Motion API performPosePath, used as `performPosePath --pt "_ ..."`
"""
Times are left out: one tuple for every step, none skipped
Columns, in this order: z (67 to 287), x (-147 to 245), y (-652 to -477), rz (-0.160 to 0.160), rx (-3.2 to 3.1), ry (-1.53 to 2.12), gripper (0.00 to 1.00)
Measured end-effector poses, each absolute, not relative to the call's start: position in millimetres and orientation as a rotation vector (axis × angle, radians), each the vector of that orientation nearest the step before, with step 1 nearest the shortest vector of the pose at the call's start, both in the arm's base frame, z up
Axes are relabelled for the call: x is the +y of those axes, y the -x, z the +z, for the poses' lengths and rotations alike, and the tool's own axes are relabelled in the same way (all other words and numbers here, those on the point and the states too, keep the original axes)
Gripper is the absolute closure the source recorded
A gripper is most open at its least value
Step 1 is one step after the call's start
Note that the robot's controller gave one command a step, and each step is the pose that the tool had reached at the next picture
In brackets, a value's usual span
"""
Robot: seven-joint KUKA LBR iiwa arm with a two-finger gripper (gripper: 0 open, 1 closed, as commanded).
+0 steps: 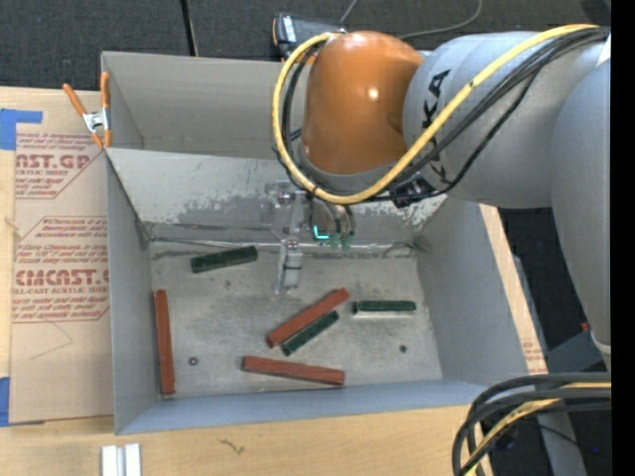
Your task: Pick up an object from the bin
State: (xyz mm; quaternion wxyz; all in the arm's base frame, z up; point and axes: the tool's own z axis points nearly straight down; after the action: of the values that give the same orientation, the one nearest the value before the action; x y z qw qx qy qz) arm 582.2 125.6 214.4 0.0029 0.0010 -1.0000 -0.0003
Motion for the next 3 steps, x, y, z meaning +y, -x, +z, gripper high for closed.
performPosePath --pt "80 92 -572.8 -0.001 -3.105 -0.446 0.0" --pt "113 163 -547.7 -0.006 -2.973 -1.027 0.0" --pt "208 151 -513.5 -0.001 -2.796 -1.444 0.0"
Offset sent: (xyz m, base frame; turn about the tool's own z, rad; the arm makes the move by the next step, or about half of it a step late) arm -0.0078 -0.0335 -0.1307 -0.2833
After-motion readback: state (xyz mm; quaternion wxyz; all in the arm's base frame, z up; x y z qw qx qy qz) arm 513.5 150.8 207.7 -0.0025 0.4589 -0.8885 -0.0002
